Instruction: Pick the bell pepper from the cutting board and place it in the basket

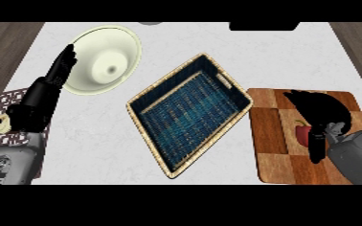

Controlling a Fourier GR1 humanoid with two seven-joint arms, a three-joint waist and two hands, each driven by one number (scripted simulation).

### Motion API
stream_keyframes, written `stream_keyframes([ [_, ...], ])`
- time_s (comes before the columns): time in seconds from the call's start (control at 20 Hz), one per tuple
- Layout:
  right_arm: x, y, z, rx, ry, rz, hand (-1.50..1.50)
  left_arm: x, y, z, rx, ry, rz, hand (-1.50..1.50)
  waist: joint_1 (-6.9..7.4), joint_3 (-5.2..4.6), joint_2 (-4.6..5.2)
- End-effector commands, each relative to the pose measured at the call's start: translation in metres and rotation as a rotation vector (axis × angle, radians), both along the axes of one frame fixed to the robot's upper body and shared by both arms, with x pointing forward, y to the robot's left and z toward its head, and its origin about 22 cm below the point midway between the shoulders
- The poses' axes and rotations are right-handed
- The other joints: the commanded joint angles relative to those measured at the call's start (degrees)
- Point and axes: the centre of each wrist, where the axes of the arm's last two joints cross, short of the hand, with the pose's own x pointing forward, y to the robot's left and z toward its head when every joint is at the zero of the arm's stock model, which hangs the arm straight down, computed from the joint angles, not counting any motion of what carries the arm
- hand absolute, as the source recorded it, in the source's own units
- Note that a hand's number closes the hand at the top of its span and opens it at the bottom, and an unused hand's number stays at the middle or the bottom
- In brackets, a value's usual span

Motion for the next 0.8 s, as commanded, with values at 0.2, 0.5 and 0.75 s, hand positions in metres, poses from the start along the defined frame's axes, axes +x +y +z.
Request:
stream_keyframes([
  [0.2,-0.014,-0.004,-0.003,0.019,-0.047,-0.008,-1.5,0.006,0.021,0.005,0.013,-0.011,0.001,0.0,-0.32,-0.03,-0.07],
  [0.5,-0.013,-0.004,-0.055,0.023,-0.032,-0.002,-1.5,0.001,0.015,-0.001,0.009,-0.021,0.012,0.0,0.08,0.0,0.03],
  [0.75,-0.015,-0.037,-0.05,0.016,0.003,-0.013,-1.5,0.01,-0.001,0.009,0.002,-0.019,0.016,0.0,-0.09,0.0,0.03],
])
